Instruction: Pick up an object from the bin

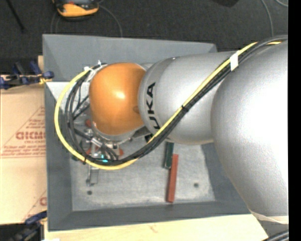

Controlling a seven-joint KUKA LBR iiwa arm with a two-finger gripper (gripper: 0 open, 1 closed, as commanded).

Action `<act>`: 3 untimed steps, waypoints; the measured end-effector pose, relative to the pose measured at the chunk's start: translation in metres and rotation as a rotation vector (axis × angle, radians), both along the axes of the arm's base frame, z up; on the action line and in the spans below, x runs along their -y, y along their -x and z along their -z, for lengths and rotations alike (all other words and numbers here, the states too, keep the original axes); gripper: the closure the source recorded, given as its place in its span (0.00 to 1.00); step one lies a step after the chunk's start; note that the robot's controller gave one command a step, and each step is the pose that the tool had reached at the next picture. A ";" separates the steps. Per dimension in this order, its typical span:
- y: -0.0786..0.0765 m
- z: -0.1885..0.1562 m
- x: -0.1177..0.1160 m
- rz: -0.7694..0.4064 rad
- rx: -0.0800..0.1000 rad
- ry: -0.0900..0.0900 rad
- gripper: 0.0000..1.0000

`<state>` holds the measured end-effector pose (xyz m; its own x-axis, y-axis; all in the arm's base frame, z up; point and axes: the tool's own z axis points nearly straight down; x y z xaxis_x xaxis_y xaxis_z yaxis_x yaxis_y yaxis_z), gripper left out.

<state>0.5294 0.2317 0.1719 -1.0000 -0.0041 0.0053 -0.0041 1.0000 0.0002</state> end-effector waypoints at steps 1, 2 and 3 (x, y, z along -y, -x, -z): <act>-0.002 -0.004 0.001 0.004 0.008 -0.002 0.00; -0.030 0.017 0.038 0.028 0.008 -0.002 0.00; -0.041 0.026 0.065 -0.044 0.006 0.002 0.00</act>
Offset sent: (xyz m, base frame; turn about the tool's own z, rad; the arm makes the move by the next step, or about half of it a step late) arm 0.0370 -0.0502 -0.0251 0.0384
